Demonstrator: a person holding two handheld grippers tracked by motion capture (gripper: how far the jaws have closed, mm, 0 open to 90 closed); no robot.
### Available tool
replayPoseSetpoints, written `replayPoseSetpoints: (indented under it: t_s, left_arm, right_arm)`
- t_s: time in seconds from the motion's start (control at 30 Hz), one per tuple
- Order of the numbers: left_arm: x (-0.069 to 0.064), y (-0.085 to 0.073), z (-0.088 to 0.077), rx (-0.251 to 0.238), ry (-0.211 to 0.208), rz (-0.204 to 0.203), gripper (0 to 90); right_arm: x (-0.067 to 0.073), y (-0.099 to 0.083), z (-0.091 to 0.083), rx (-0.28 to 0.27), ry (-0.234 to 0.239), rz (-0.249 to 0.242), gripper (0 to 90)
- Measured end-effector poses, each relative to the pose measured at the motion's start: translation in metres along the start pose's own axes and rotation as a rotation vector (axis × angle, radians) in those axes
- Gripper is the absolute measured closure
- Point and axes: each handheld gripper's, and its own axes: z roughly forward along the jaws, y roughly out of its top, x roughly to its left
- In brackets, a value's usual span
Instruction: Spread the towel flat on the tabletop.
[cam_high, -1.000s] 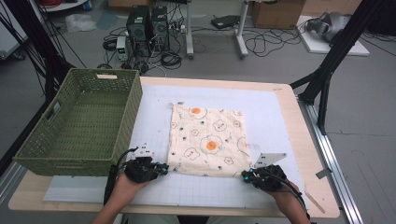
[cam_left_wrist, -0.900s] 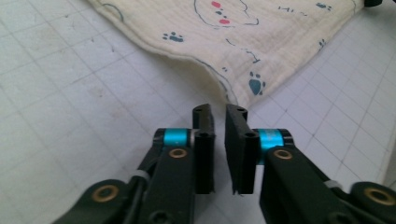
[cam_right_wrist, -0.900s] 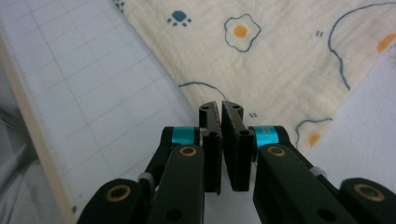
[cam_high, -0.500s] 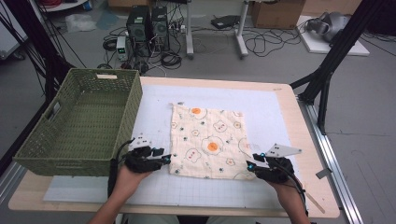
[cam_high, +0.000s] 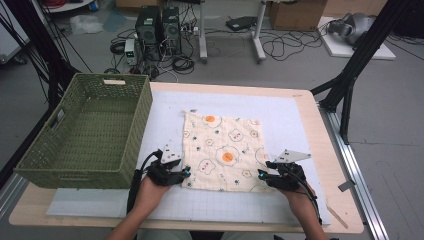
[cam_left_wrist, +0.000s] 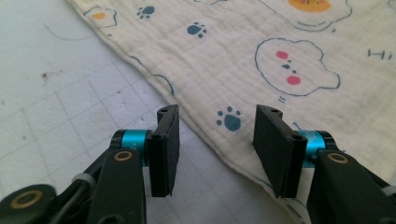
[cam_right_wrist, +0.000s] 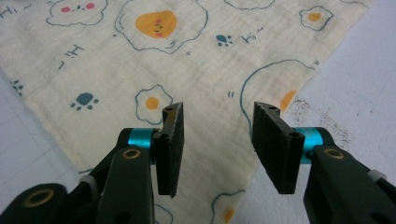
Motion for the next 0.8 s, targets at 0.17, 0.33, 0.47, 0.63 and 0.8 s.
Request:
replayPoseSetpoints:
  t_s: [0.17, 0.33, 0.47, 0.63, 0.8]
  left_arm:
    - [-0.007, 0.005, -0.006, 0.067, -0.005, 0.1, 86.9]
    - [0.006, -0.001, -0.016, 0.08, -0.007, 0.053, 86.7]
    - [0.012, -0.003, -0.018, 0.04, -0.057, -0.002, 63.9]
    - [0.018, 0.002, -0.017, -0.038, -0.077, -0.087, 53.9]
    - [0.03, 0.005, -0.011, -0.094, -0.081, -0.141, 51.0]
  right_arm:
    - [0.0, 0.0, -0.001, -0.007, -0.008, 0.01, 52.9]
    - [-0.001, -0.001, -0.002, -0.007, -0.013, 0.01, 52.9]
    - [-0.006, 0.002, 0.0, -0.005, -0.043, 0.031, 52.1]
    - [-0.022, 0.012, 0.012, -0.015, -0.093, 0.104, 59.0]
    - [-0.023, 0.015, 0.031, 0.032, -0.076, 0.117, 69.9]
